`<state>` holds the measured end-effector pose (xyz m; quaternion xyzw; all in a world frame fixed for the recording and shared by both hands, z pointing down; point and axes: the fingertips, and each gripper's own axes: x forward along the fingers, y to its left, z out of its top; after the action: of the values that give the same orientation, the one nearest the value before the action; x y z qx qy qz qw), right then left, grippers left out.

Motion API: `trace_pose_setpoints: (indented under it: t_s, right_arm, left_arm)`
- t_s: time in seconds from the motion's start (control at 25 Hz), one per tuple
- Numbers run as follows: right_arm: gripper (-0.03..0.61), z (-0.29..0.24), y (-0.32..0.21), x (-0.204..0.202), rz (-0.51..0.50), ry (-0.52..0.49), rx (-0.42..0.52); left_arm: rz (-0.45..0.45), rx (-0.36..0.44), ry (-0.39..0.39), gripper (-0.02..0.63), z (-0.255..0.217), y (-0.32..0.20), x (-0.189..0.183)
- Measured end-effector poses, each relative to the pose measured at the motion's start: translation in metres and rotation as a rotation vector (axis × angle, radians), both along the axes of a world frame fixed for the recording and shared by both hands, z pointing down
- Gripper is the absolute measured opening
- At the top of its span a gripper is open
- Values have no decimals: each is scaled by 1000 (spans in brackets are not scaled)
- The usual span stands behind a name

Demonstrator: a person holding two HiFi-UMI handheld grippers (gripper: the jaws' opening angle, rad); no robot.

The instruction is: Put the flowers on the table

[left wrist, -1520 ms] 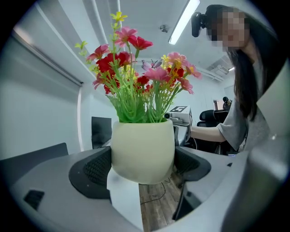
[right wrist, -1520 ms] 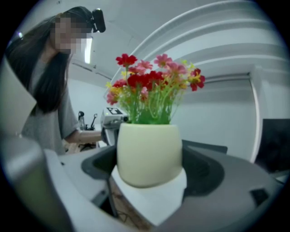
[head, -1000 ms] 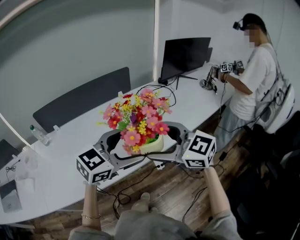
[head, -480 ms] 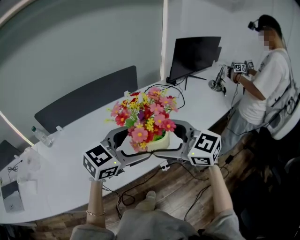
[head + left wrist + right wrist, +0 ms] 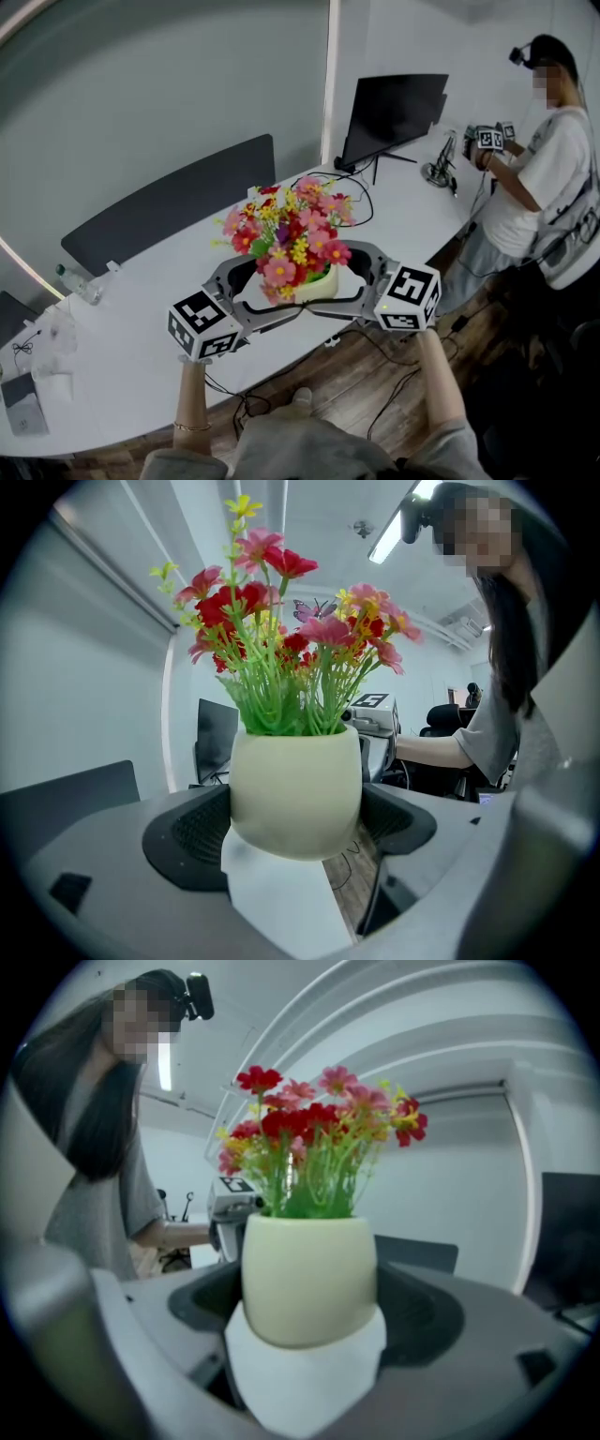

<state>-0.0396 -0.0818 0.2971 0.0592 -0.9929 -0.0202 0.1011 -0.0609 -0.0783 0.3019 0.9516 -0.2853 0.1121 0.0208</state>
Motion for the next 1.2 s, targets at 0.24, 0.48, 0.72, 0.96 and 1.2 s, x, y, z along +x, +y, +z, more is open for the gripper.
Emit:
trace_pose_setpoints:
  t_s: [0.24,0.48,0.72,0.96,1.2]
  right_arm:
    - [439,10,-15,-13,6,6,2]
    - [439,14,-35,-18,4,15,-3]
    - [439,21,-53,-27,-7,32,-8]
    - [439,29,-74,-33,-49,38,-19]
    - [439,47,-88,-36,-100,59,-27]
  left_arm:
    - [5,2,-5,433,9,-15,-13]
    - [3,-7,-8,433,14,-35,-17]
    - [-10,-14,-3,433,21,-52,-27]
    - [-51,-31,-10,433,29,-72,-31]
    - [-109,-51,-25,433,46,-85,-34]
